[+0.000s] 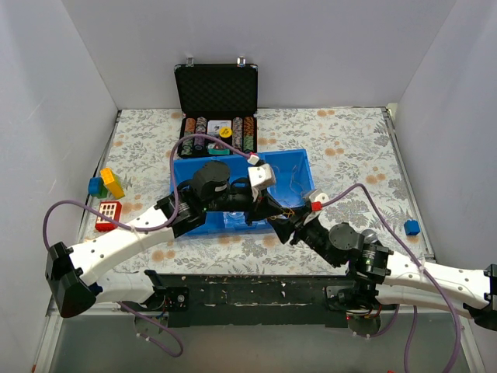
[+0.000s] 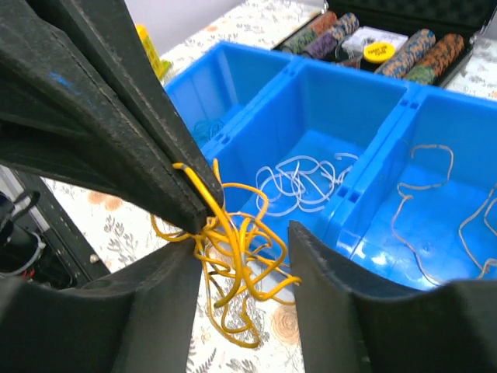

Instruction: Untangle the cables

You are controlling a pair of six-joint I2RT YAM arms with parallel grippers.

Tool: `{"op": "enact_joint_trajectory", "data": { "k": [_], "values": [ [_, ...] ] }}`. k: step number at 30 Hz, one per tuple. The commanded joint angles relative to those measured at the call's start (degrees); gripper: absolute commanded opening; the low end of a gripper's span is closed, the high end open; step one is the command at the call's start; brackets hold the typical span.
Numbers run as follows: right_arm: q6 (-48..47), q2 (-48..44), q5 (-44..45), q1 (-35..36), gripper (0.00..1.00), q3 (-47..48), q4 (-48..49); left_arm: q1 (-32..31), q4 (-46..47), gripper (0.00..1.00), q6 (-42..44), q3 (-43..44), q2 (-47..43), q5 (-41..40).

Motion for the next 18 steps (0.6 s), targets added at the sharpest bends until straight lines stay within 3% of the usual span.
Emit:
{"op": "enact_joint_trajectory", "data": {
  "k": [1,6,12,18],
  "values": [
    [-1.8,0.5,2.3,0.2,0.49,0.0,11.7,-0.1,2.0,0.0,-5.3,4.0,-0.7,4.0],
    [0.2,0.5,2.1,0.2,0.25,-0.3,7.1,0.4,2.2,0.0,-7.2,6.2,-0.1,4.4],
    [7.4,-3.8,-0.2,0.2,0.03,-7.4,-0.1,2.7,3.6,0.0,-9.1,9.6,0.1,4.1],
    [13.3,-6.3,-2.4,0.2,0.01,-11.9,-6.5,4.6,4.2,0.0,-8.5,17.3,1.3,4.0]
  ]
}}
